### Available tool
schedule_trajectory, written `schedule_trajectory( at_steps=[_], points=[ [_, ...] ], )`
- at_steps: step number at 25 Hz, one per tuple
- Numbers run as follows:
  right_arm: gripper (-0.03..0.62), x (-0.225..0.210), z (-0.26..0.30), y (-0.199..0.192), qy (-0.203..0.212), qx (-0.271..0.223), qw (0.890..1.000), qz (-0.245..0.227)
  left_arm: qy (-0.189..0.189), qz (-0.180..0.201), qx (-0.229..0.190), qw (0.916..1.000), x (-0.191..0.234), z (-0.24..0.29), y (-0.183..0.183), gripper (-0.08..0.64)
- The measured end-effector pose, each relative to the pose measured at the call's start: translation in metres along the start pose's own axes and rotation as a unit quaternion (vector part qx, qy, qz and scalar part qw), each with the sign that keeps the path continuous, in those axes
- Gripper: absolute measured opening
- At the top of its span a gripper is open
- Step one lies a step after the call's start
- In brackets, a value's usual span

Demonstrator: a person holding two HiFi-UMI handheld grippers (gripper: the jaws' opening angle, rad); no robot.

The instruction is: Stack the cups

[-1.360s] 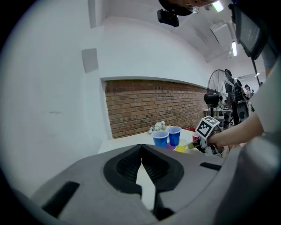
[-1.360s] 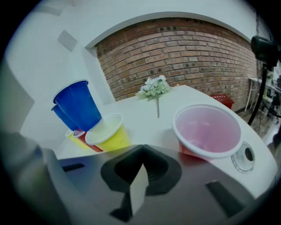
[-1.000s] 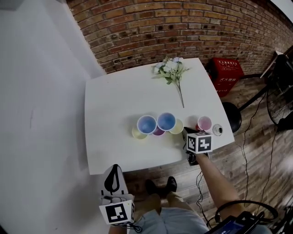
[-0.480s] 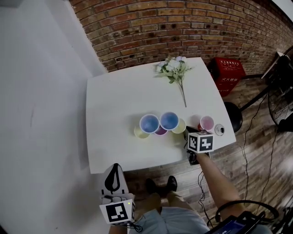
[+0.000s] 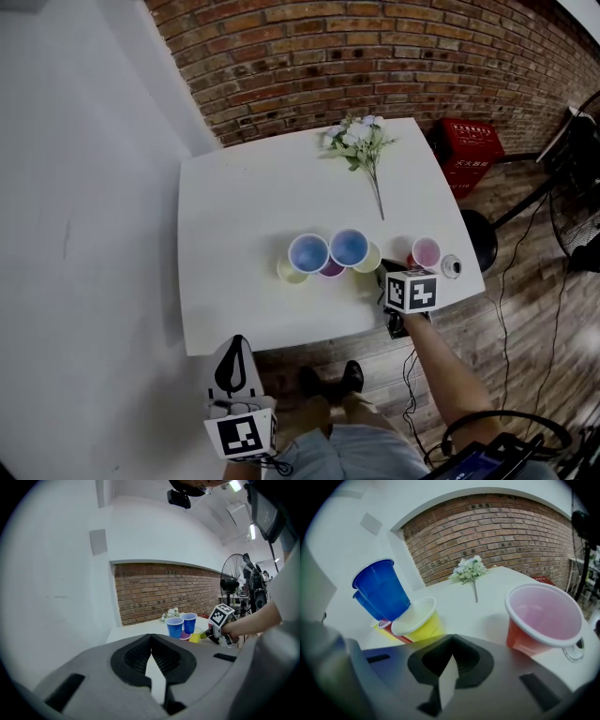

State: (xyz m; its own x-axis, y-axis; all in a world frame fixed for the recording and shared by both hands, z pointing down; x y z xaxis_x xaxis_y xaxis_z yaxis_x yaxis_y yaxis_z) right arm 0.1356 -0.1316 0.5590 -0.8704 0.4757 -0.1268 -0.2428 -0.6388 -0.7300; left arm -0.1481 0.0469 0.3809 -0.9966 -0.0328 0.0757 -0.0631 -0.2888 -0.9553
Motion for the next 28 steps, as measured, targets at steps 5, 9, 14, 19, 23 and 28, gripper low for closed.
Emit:
schedule_trajectory(
  at_steps=[5, 9, 14, 19, 23, 28],
  points=[
    [0.006, 0.006, 0.002, 0.001, 0.009, -0.001, 1.000, -0.006, 0.000, 0.000, 0.002, 1.0000, 0.001, -0.001, -0.002, 0.009],
    [0.006, 0.001, 0.004, -0.001, -0.002, -0.004, 1.000, 0.001, 0.002, 0.000, -0.002, 1.0000, 0.004, 0.001, -0.004, 0.009],
    [0.006, -0.005, 0.003, 0.005, -0.010, -0.008, 1.000, 0.007, 0.002, 0.000, -0.002, 1.0000, 0.005, 0.000, -0.003, 0.009],
    [0.006, 0.000, 0.004, 0.010, 0.007, -0.017, 1.000, -0.003, 0.003, -0.001, -0.001, 1.0000, 0.007, 0.000, -0.005, 0.009],
    [0.006, -0.002, 0.002, 0.008, 0.001, -0.012, 1.000, -0.003, 0.002, -0.001, -0.001, 1.0000, 0.007, 0.000, -0.003, 0.009],
    [0.006, -0.008, -0.006, -0.003, -0.010, -0.005, 1.000, 0.002, -0.001, -0.005, -0.002, 1.0000, 0.005, 0.003, -0.004, 0.009]
  ],
)
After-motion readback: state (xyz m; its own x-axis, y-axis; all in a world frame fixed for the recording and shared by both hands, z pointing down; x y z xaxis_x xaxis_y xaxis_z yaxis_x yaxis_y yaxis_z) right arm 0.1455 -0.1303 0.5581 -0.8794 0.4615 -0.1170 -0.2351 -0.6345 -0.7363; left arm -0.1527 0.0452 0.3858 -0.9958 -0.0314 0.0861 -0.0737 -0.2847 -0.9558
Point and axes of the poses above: the fingertips, and each gripper's own axes: z forward along the fingers, x to its left, y out of its top, the point moved 3 cm from there along -z, backward along the fingers, and after that the axes turned 14 degrees about -z, right-handed, at the moved point
